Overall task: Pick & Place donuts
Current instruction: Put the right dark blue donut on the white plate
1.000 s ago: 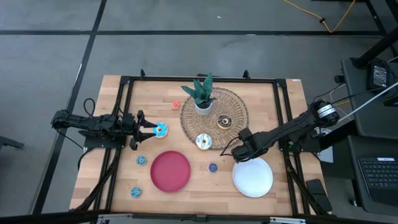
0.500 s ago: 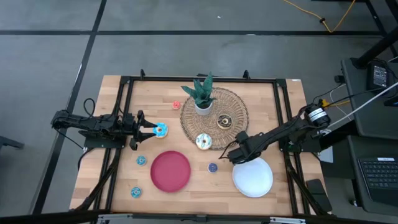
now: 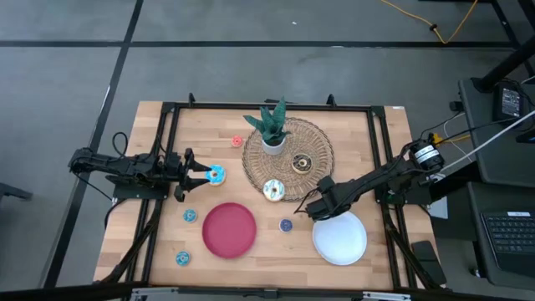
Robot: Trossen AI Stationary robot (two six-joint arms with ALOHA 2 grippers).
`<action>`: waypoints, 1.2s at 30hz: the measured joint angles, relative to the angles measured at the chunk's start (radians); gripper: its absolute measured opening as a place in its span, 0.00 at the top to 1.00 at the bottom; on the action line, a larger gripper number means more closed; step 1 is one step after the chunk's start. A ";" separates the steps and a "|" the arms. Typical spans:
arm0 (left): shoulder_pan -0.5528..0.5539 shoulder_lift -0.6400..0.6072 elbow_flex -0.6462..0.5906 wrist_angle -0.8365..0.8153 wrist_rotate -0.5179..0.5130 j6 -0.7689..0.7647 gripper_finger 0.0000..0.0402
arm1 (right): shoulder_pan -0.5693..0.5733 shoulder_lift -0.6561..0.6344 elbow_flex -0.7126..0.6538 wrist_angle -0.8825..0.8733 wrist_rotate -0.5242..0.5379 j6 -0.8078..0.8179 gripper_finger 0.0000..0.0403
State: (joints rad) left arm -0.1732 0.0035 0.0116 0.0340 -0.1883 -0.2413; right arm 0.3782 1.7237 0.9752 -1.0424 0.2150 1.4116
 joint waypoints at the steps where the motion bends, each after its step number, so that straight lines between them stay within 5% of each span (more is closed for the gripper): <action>1: 0.000 0.000 0.000 0.000 0.000 0.000 0.51 | 0.000 0.000 0.000 -0.001 0.000 0.001 0.27; 36: 0.000 0.000 0.000 0.000 0.000 0.000 0.51 | -0.001 0.000 -0.058 0.059 -0.008 -0.063 0.33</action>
State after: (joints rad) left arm -0.1731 0.0032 0.0116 0.0339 -0.1883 -0.2413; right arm 0.3771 1.7237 0.9169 -0.9832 0.2066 1.3487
